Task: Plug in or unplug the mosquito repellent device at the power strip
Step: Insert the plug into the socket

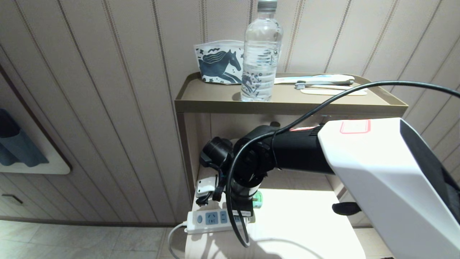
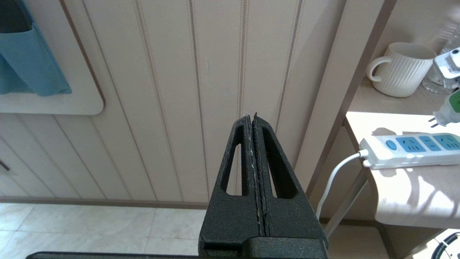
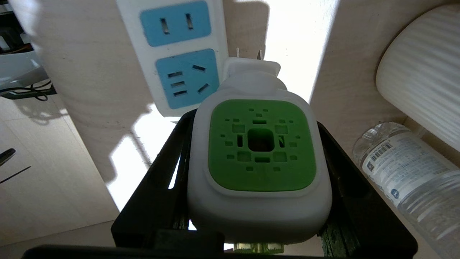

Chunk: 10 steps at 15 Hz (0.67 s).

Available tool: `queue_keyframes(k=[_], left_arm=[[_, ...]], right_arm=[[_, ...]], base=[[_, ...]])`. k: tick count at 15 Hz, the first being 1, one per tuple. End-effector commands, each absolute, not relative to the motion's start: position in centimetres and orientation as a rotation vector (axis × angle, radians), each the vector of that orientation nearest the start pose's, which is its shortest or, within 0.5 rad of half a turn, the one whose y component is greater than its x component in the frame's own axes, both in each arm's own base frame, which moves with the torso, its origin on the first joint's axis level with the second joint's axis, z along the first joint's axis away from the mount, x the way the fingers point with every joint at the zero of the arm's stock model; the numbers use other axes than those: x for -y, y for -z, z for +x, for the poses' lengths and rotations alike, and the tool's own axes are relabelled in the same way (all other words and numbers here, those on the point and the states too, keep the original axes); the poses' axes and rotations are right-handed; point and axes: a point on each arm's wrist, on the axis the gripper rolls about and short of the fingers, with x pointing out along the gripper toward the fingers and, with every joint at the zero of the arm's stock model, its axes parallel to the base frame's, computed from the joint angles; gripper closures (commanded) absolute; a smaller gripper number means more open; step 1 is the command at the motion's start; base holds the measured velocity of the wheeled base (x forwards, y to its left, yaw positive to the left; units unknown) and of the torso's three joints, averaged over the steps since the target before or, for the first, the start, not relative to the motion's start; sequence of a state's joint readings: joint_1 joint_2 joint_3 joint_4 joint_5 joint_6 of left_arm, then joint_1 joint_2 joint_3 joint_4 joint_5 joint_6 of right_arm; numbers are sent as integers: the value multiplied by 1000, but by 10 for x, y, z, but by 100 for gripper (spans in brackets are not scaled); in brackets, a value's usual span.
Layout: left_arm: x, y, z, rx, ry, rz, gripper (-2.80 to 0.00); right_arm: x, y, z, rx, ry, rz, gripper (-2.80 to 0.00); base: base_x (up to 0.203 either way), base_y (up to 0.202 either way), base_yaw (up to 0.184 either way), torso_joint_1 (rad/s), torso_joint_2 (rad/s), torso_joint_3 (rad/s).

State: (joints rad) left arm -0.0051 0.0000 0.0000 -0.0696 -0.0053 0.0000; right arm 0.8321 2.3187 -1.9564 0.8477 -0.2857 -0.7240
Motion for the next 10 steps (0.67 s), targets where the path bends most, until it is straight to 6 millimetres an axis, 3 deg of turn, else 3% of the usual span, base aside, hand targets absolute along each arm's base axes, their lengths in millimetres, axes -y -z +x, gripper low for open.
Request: queue_keyframes(k=[1,10], left_arm=[[0,-83,-23,71,11,-1,0],[0,-83,-23,71,11,0,0]], right_arm=[[-314,-132,294,-859,-868,-1294,0],[-296,-175,270,-831,-908,-1335,0]], base=[[0,0,0,0,0,0],[0,0,0,0,0,0]])
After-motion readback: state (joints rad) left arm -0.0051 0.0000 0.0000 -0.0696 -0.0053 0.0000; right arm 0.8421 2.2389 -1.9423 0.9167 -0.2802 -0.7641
